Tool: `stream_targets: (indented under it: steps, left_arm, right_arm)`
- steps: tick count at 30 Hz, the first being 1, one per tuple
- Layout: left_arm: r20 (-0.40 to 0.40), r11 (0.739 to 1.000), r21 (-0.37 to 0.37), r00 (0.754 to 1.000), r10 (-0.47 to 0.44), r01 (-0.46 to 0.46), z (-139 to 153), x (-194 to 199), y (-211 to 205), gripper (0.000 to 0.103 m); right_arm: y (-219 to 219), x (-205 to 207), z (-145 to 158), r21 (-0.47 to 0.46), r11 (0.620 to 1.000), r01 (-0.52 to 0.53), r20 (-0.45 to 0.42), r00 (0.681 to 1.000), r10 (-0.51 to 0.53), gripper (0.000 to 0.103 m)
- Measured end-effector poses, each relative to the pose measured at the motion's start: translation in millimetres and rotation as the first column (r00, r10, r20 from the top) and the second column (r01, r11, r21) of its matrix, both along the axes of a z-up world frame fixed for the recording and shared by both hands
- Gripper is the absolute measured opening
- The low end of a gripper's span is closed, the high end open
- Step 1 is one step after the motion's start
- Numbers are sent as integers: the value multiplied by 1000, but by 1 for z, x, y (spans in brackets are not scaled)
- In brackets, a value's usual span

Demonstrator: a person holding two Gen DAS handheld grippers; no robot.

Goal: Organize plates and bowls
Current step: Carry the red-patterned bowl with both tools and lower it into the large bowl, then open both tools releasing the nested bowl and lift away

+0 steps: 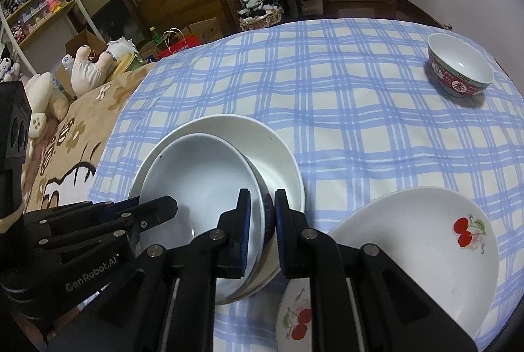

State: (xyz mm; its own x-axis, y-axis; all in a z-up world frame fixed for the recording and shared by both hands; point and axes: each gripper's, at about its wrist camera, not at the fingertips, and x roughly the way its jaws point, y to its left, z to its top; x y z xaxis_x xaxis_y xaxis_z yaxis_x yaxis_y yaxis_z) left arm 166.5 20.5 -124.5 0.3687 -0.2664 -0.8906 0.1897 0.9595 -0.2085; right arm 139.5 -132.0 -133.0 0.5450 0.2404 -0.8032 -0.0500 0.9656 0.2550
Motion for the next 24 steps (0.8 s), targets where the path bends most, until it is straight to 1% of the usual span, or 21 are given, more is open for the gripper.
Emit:
stream_targets:
  steps: [5, 9, 13, 15, 21, 24]
  left_arm:
    - [-1, 1000, 10, 1000, -8, 8, 1, -1, -1, 14]
    - [-14, 1000, -21, 1000, -2, 2, 3, 0, 5, 15]
    - [14, 1000, 16, 1000, 19, -20, 7, -2, 7, 16]
    - [3, 1000, -6, 1000, 21, -21, 6, -2, 9, 16]
    - [1, 999, -29, 999, 44, -44, 9, -4, 15, 16]
    - [19, 998, -28, 998, 55, -55, 17, -6, 17, 16]
  right_arm:
    - [-3, -3, 0, 9, 1000, 4, 5, 1000, -4, 16]
    - [-7, -7, -1, 28, 1000, -2, 8, 1000, 1, 16]
    - [-9, -9, -2, 41, 999, -8, 3, 1000, 7, 16]
    - [-9, -11, -2, 45, 999, -11, 3, 1000, 11, 16]
    - [-9, -15, 1, 45, 999, -12, 2, 1000, 12, 16]
    - [-15, -20, 9, 51, 999, -10, 18, 1000, 9, 21]
